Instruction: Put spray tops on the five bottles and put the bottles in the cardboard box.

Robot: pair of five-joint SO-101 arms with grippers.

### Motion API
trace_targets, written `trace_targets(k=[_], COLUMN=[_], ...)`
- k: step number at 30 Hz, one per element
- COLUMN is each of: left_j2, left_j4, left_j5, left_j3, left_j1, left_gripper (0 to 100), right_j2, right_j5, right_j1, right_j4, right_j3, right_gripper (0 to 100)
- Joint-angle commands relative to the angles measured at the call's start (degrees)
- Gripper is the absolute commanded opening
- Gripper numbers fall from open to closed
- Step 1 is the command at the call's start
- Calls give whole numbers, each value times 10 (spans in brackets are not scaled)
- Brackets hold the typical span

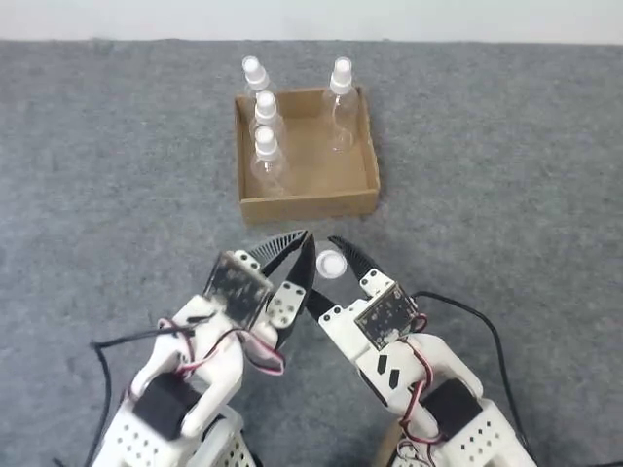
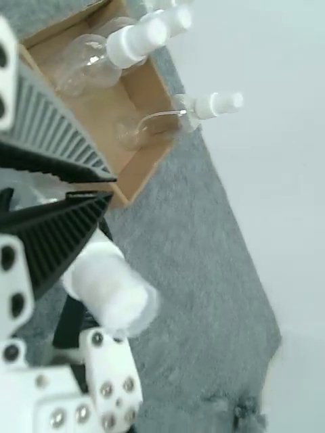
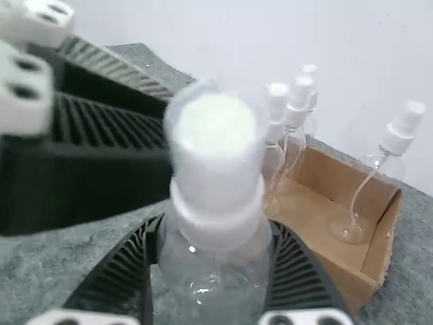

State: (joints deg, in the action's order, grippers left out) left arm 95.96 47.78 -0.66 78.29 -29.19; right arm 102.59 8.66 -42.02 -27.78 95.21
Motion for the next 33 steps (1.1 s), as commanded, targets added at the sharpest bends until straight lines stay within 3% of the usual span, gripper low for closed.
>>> trace_targets(k=[1, 8, 23, 33], left_j2=[84, 83, 85, 85], left_j4=[31, 12, 3, 2], left_j5=[4, 5, 4, 3], left_j3=[-26, -26, 43, 168], left_j1=[-5, 48, 289, 331], left_gripper=[24, 25, 27, 27], right_j2=[14, 14, 14, 14], right_j5=[5, 4, 4, 4], right_j1=[24, 39, 40, 40], right_j4=[-3, -3, -15, -15], right_j3=[11, 12, 12, 12], right_gripper=[6, 6, 6, 6])
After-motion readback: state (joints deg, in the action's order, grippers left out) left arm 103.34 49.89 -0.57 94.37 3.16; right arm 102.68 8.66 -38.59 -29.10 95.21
